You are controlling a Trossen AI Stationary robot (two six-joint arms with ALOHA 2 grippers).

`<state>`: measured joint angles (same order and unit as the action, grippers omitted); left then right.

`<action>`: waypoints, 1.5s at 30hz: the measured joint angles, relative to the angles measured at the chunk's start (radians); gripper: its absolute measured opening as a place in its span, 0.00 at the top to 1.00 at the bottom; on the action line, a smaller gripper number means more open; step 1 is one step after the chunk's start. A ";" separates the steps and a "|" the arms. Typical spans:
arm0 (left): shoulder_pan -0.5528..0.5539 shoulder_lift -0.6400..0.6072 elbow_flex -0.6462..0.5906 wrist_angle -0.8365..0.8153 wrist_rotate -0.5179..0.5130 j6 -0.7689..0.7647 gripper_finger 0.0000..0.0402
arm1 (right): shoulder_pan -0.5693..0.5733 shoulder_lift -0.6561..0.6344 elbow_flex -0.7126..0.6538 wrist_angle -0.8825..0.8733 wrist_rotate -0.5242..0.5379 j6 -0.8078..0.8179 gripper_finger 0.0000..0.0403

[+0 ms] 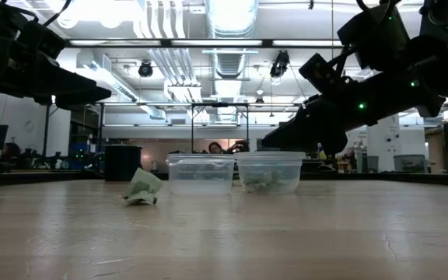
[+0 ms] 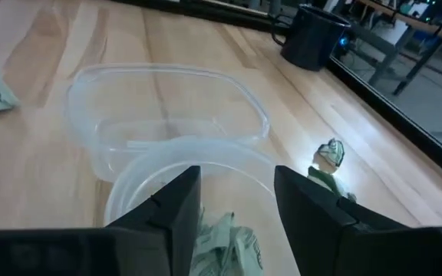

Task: Pick and place Stevia / Truvia into bins
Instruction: Put the green stevia packet into the left transparent container

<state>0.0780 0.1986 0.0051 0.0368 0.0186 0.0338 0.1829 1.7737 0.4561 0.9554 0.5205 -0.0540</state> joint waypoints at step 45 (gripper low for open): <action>0.000 0.005 0.000 0.000 0.000 0.000 0.40 | -0.043 0.134 0.717 -0.863 -0.634 -0.118 0.45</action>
<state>0.0782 0.2032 0.0051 0.0373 0.0185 0.0338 0.1394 1.9074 1.1732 0.0923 -0.1138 -0.1722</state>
